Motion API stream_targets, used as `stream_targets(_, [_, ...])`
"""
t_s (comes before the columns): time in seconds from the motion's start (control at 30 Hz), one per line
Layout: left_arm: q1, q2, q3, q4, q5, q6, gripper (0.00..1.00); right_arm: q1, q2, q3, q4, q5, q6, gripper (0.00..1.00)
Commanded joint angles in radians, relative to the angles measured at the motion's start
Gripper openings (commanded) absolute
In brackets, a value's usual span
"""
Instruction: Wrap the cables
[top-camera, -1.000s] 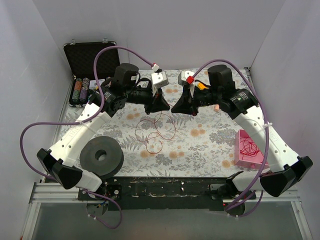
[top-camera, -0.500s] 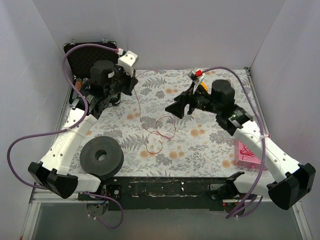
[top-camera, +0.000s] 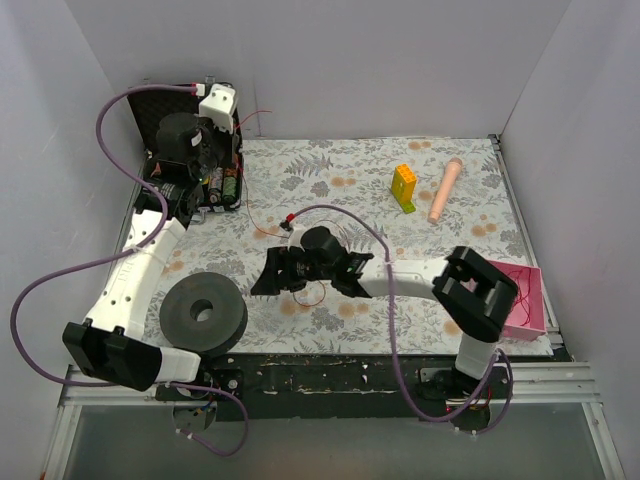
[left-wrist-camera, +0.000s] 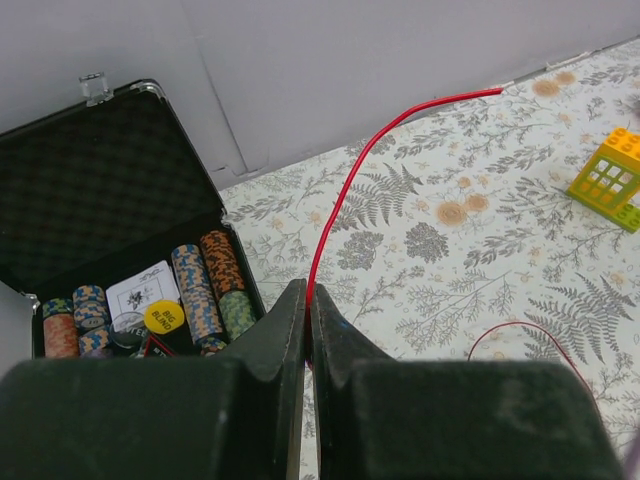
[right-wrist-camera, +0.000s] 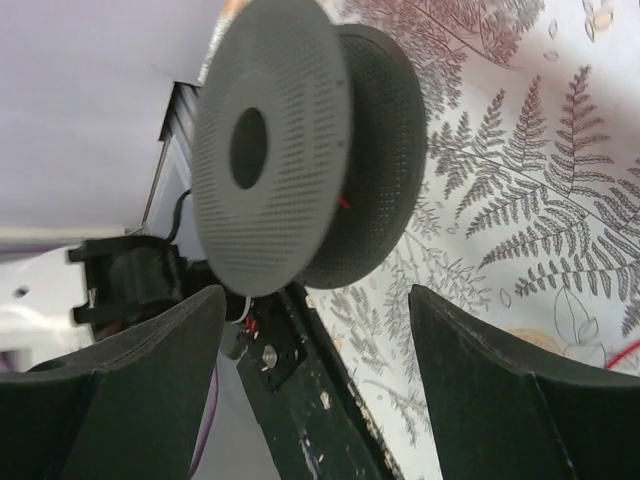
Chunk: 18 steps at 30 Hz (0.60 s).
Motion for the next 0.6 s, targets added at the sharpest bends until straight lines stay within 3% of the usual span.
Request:
stream_targets(0.0, [0.003,-0.053,-0.037,0.02,0.037,0.005,0.0,0.005,0.166,0.098,0.191,-0.077,0.158,0.82])
stream_targets(0.2, [0.006,-0.064,-0.044,0.006,0.058,0.02,0.0,0.011,0.345,0.268,0.151,-0.145,0.128,0.81])
stream_targets(0.47, [0.005,-0.055,-0.026,-0.001,0.095,0.006,0.0,0.011,0.497,0.256,0.442,-0.279,0.405,0.66])
stream_targets(0.57, [0.005,-0.052,-0.023,-0.003,0.101,0.006,0.0,0.011,0.53,0.267,0.501,-0.319,0.454,0.67])
